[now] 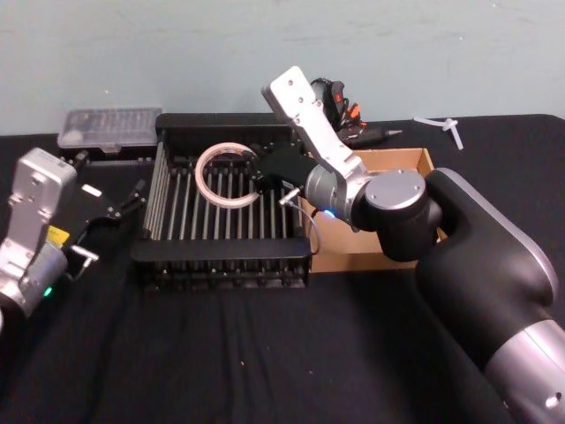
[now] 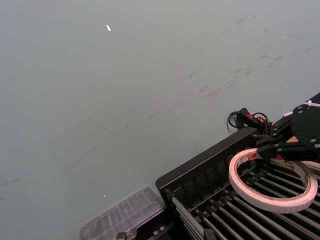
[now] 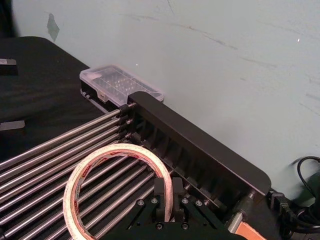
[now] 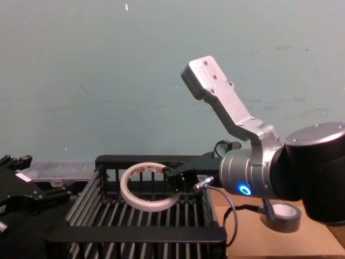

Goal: Pick up the white tape and place it into the black box , Pick up the silver tape and place it into the brown box.

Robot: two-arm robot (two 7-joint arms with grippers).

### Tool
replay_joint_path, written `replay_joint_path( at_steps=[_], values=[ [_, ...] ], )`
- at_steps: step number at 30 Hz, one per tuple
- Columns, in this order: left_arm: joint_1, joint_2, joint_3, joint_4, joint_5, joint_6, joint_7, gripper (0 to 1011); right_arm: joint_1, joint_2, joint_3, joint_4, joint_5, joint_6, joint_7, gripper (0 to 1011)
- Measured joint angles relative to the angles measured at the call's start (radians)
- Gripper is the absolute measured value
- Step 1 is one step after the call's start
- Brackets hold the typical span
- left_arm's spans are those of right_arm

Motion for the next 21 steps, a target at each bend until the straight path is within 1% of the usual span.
replay_joint_path(
  at_steps=[12, 14, 18, 20, 21],
  values=[
    [0.000, 0.000, 0.000, 0.000, 0.000, 0.000, 0.000, 1001, 0.000, 0.001, 0.001, -0.003, -0.001, 0.000, 0.000, 104],
    [0.000, 0.000, 0.000, 0.000, 0.000, 0.000, 0.000, 1001, 0.000, 0.002, 0.001, -0.005, -0.001, 0.000, 0.000, 144],
    [0.000, 0.000, 0.000, 0.000, 0.000, 0.000, 0.000, 1001, -0.001, 0.002, 0.001, -0.006, 0.000, 0.000, 0.000, 291],
    [0.000, 0.000, 0.000, 0.000, 0.000, 0.000, 0.000, 1001, -0.001, 0.002, 0.001, -0.007, 0.001, 0.001, 0.001, 329],
    [0.000, 0.000, 0.000, 0.000, 0.000, 0.000, 0.000, 1001, -0.001, 0.002, 0.001, -0.007, 0.001, 0.001, 0.001, 386]
  ],
)
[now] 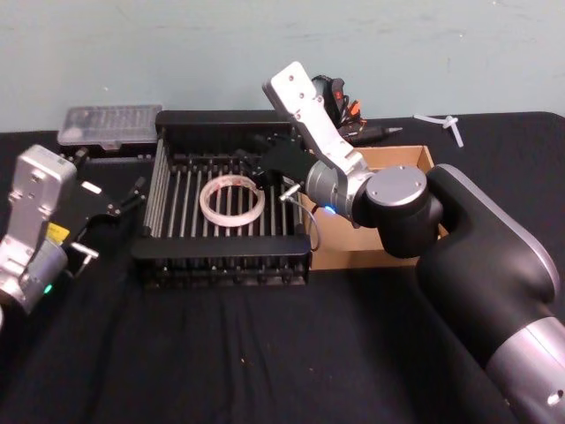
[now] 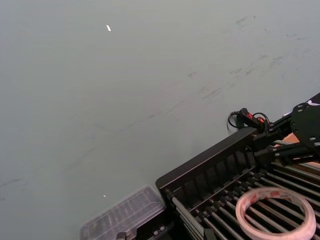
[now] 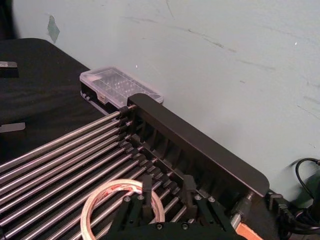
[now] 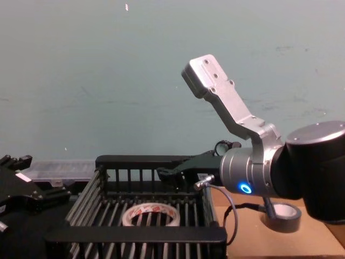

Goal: Pick up the white tape and place it into the black box , Pick up the silver tape and place it into the brown box.

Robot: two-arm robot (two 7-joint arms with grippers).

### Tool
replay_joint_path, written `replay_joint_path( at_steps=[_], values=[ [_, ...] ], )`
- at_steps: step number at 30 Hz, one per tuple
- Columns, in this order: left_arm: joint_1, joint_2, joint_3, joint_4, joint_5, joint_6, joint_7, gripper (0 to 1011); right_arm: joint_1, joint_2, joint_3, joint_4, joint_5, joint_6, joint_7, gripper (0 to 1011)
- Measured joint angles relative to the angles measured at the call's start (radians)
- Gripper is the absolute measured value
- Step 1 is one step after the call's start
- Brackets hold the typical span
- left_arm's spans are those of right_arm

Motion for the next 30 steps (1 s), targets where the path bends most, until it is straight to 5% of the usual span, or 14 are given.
replay_joint_path(
  at_steps=[21, 30],
  values=[
    [0.000, 0.000, 0.000, 0.000, 0.000, 0.000, 0.000, 1001, -0.001, 0.001, 0.000, -0.003, 0.002, 0.001, 0.001, 985],
    [0.000, 0.000, 0.000, 0.000, 0.000, 0.000, 0.000, 1001, -0.008, 0.005, 0.006, -0.019, 0.004, 0.001, 0.006, 1002]
  ],
)
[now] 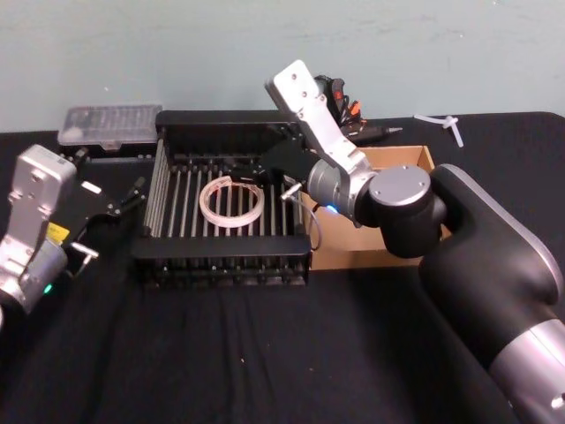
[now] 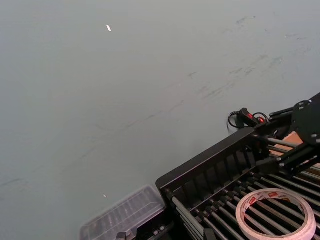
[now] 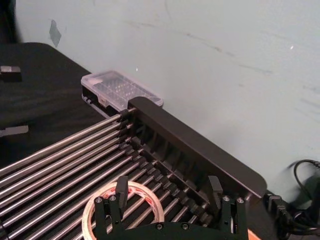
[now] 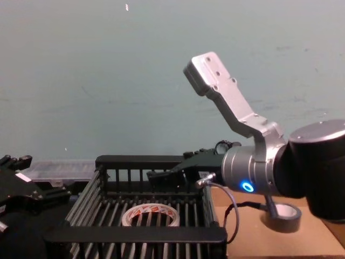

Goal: Pick up the white tape and place it into the black box , Pick up the silver tape and place it into the brown box.

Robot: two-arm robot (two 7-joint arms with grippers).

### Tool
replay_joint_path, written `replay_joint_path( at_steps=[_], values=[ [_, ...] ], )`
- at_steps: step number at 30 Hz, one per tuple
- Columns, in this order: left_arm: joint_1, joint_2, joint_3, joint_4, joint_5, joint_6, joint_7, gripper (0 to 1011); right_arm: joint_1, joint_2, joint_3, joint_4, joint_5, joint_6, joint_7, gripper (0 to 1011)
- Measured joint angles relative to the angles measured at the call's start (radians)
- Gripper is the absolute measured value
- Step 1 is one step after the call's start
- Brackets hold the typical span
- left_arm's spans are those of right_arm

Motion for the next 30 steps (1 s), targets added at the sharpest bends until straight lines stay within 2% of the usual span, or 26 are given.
replay_joint_path(
  at_steps=[4, 14, 18, 24, 30],
  values=[
    [0.000, 0.000, 0.000, 0.000, 0.000, 0.000, 0.000, 1001, -0.014, 0.008, 0.013, -0.034, 0.005, 0.001, 0.000, 1002],
    [0.000, 0.000, 0.000, 0.000, 0.000, 0.000, 0.000, 1001, -0.079, 0.056, 0.068, -0.185, 0.023, 0.017, -0.019, 1002],
    [0.000, 0.000, 0.000, 0.000, 0.000, 0.000, 0.000, 1001, -0.112, 0.081, 0.096, -0.249, 0.030, 0.020, -0.033, 1002],
    [0.000, 0.000, 0.000, 0.000, 0.000, 0.000, 0.000, 1001, -0.187, 0.131, 0.161, -0.360, 0.046, 0.024, -0.063, 1002],
    [0.000, 0.000, 0.000, 0.000, 0.000, 0.000, 0.000, 1001, -0.243, 0.166, 0.206, -0.417, 0.047, 0.026, -0.085, 1002]
  ],
)
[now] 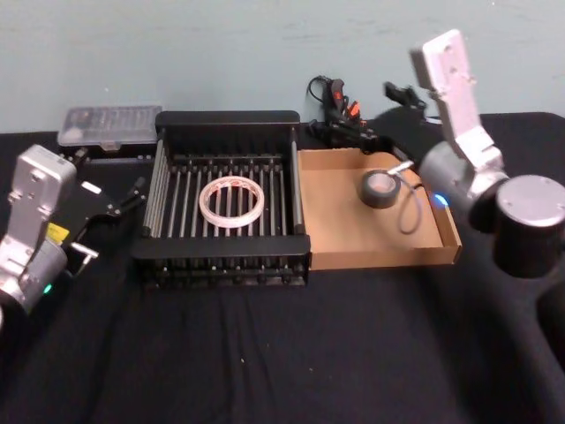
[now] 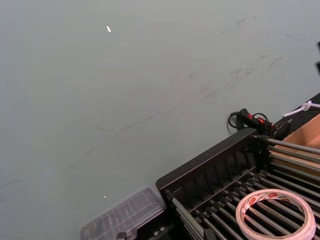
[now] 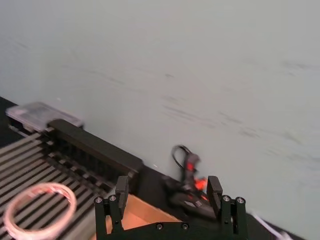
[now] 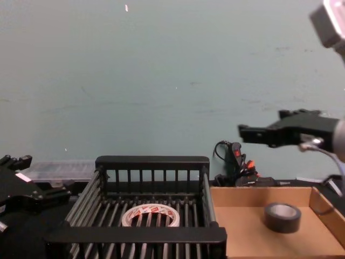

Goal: Pick up the white tape and place it into the black box , Pick up the silver tape and place it into the brown box.

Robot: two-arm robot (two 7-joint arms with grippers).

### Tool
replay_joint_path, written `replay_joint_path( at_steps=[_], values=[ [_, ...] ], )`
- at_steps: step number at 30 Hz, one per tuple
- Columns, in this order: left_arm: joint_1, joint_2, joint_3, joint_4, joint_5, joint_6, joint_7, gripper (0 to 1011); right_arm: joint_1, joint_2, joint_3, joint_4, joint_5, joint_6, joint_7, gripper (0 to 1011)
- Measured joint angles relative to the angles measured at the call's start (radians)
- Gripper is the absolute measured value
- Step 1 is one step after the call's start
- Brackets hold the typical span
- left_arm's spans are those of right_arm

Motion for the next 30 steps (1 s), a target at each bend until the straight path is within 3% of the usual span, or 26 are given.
replay_joint_path(
  at_steps=[10, 30],
  values=[
    [0.000, 0.000, 0.000, 0.000, 0.000, 0.000, 0.000, 1001, -0.077, 0.028, 0.069, -0.029, -0.007, 0.020, -0.030, 1002],
    [0.000, 0.000, 0.000, 0.000, 0.000, 0.000, 0.000, 1001, -0.111, 0.011, 0.095, 0.014, -0.038, 0.032, -0.036, 1002]
  ],
)
